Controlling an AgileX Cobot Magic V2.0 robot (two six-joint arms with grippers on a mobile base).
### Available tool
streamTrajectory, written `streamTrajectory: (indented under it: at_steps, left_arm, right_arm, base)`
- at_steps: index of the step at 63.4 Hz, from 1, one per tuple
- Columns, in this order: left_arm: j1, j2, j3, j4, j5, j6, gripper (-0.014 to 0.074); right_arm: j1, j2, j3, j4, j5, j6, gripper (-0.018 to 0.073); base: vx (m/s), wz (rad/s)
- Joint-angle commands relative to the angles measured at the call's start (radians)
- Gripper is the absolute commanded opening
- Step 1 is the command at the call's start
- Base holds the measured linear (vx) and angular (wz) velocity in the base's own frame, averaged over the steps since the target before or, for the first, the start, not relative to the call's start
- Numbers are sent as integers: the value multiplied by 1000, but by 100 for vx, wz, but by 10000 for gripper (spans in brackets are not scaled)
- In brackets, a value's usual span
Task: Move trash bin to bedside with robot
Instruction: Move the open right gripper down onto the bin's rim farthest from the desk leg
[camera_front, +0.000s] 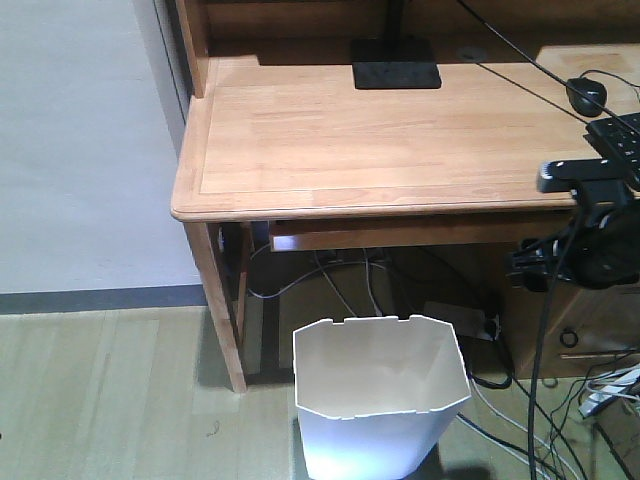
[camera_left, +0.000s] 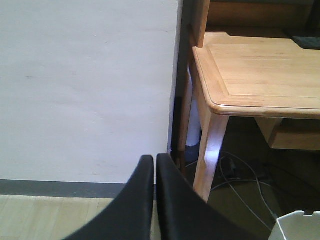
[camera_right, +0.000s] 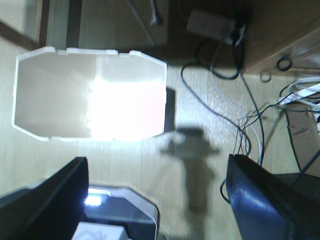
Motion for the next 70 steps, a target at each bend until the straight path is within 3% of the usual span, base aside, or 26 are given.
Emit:
streamTrajectory:
  at_steps: [1, 9, 16, 26, 45, 70]
  left_arm:
    - [-3, -14, 3, -2, -66, -4, -6]
    - [-3, -14, 3, -2, -66, -4, -6]
    - [-3, -14, 3, -2, -66, -4, -6]
    - [-3, -14, 3, -2, -66, -4, -6]
    - [-3, -14, 3, -2, -66, -4, -6]
    - [-3, -14, 3, -2, -66, -4, -6]
  right_arm:
    - [-17, 61, -55, 31, -50, -72, 542]
    - [-95, 178, -85, 149, -103, -128, 542]
    - [-130, 269, -92, 227, -160, -275, 542]
    - [-130, 408, -104, 282, -223, -448, 542]
    - [-130, 712, -252, 393, -261, -578, 542]
    - [-130, 1007, -480, 623, -267, -799, 542]
  base:
    - [0, 0]
    - [0, 0]
    - [0, 0]
    - [0, 0]
    - [0, 0]
    - [0, 0]
